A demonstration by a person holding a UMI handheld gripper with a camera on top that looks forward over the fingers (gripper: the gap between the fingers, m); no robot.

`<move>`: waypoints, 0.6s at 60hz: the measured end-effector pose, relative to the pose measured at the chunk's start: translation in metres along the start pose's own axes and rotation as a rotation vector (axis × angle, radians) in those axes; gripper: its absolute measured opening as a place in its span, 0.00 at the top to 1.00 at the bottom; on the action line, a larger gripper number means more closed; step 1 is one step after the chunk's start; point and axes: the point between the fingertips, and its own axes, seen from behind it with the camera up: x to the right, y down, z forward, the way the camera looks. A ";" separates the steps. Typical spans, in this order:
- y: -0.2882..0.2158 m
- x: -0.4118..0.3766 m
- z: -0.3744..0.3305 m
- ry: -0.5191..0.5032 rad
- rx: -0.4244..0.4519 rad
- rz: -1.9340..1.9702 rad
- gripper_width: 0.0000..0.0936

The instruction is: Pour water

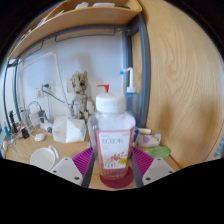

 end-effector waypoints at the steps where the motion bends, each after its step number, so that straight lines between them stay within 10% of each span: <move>1: 0.005 -0.001 0.001 -0.005 -0.018 0.001 0.32; 36: 0.074 0.022 -0.148 -0.108 -0.331 -0.118 0.20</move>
